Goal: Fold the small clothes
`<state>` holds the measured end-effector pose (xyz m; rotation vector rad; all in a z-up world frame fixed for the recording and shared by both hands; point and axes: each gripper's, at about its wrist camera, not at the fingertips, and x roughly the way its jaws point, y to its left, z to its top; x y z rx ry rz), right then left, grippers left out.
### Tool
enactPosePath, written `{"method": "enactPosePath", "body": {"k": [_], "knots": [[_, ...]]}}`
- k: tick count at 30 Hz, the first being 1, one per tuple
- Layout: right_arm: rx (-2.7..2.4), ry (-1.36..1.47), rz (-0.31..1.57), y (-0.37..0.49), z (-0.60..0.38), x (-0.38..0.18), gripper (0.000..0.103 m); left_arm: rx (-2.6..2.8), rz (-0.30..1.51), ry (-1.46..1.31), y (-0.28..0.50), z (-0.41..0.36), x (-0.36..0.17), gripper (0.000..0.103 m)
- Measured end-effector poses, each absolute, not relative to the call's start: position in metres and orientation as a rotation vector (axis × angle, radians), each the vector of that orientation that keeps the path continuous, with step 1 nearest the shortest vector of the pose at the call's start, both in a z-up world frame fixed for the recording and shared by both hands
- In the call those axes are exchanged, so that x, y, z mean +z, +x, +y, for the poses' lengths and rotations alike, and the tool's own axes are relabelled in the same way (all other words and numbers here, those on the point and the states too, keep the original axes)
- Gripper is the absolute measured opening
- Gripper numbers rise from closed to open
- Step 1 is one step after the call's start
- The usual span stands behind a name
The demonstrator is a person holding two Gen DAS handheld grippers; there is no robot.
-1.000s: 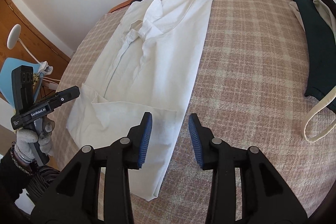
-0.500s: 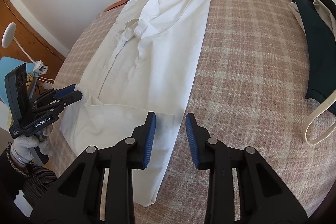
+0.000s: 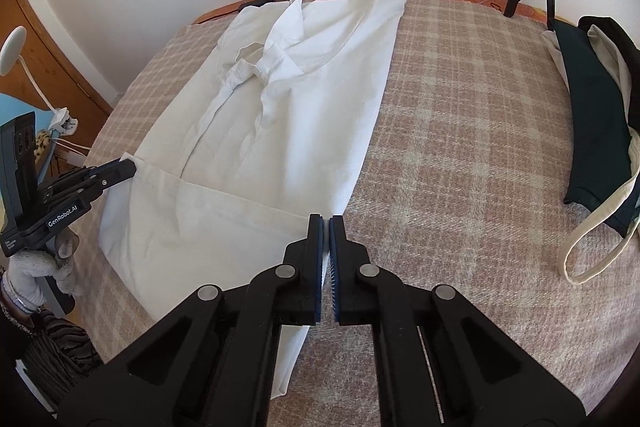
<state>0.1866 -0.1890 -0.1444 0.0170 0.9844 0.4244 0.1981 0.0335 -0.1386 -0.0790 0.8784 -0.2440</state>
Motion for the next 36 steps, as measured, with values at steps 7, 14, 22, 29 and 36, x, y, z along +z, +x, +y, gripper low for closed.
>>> {"method": "enactPosePath", "body": {"k": [7,14,22,29,36], "knots": [[0.400,0.110,1.031,0.188,-0.215,-0.143,0.003,-0.177,0.913,-0.070,0.201,0.040,-0.137,0.014],[0.615,0.282,1.081,0.141,-0.236,-0.142,0.012,-0.222,0.844,-0.105,0.184,0.046,-0.113,0.014],[0.630,0.175,1.124,0.121,-0.215,-0.158,0.020,-0.337,0.944,-0.156,0.182,0.024,-0.135,0.014],[0.514,-0.013,1.123,0.114,-0.212,-0.157,0.001,-0.242,0.949,-0.055,0.180,0.029,-0.139,0.014],[0.513,0.077,1.000,0.133,-0.230,-0.119,0.009,-0.240,0.914,-0.219,0.199,0.062,-0.118,0.015]]}}
